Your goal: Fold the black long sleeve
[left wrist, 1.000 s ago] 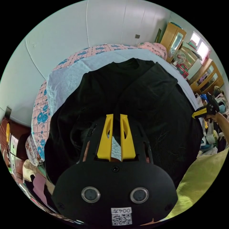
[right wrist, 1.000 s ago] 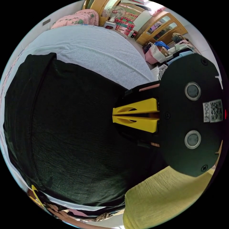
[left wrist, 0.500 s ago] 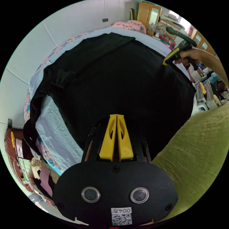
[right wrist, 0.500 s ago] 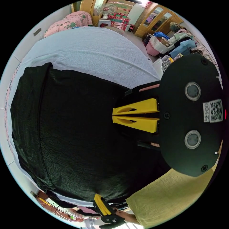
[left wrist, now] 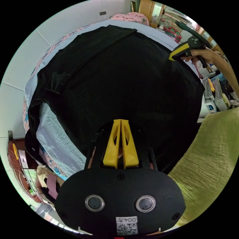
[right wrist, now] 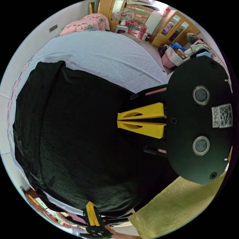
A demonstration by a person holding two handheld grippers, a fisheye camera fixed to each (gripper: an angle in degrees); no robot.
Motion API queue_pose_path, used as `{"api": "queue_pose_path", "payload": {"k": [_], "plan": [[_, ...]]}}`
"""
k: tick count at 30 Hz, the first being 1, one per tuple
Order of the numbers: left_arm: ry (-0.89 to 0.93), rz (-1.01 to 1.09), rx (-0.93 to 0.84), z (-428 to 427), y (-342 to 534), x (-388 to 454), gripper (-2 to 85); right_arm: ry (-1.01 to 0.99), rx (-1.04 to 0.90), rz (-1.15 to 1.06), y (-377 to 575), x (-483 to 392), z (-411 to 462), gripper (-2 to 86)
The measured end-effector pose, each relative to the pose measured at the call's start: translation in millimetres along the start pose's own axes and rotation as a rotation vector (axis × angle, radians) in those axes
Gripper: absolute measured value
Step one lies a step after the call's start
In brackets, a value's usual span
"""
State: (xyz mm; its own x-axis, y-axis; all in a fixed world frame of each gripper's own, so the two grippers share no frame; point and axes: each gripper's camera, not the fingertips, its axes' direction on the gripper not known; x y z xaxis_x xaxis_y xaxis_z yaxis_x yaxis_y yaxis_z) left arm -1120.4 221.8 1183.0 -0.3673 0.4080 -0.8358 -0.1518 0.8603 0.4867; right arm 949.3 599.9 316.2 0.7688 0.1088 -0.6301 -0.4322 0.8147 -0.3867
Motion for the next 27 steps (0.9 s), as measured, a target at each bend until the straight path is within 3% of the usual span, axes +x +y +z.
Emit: {"api": "queue_pose_path", "payload": {"k": [6, 13, 17, 23, 27], "plan": [[-0.064, 0.015, -0.031, -14, -21, 10, 0.3, 0.056, 0.060, -0.035, 24, 7, -3, 0.6], [-0.101, 0.002, -0.052, -32, -39, 5, 1.1, -0.027, 0.205, 0.042, 67, 27, -24, 12.9], [-0.084, 0.000, -0.035, -44, -42, -11, 2.8, -0.167, 0.277, 0.137, 98, 21, -42, 9.1], [-0.027, -0.004, 0.044, -81, -25, -66, 9.2, -0.225, 0.227, 0.210, 113, -13, -36, 9.7], [-0.128, -0.131, 0.150, -128, 24, -138, 11.0, -0.249, 0.099, 0.253, 99, -23, -14, 8.4]]}}
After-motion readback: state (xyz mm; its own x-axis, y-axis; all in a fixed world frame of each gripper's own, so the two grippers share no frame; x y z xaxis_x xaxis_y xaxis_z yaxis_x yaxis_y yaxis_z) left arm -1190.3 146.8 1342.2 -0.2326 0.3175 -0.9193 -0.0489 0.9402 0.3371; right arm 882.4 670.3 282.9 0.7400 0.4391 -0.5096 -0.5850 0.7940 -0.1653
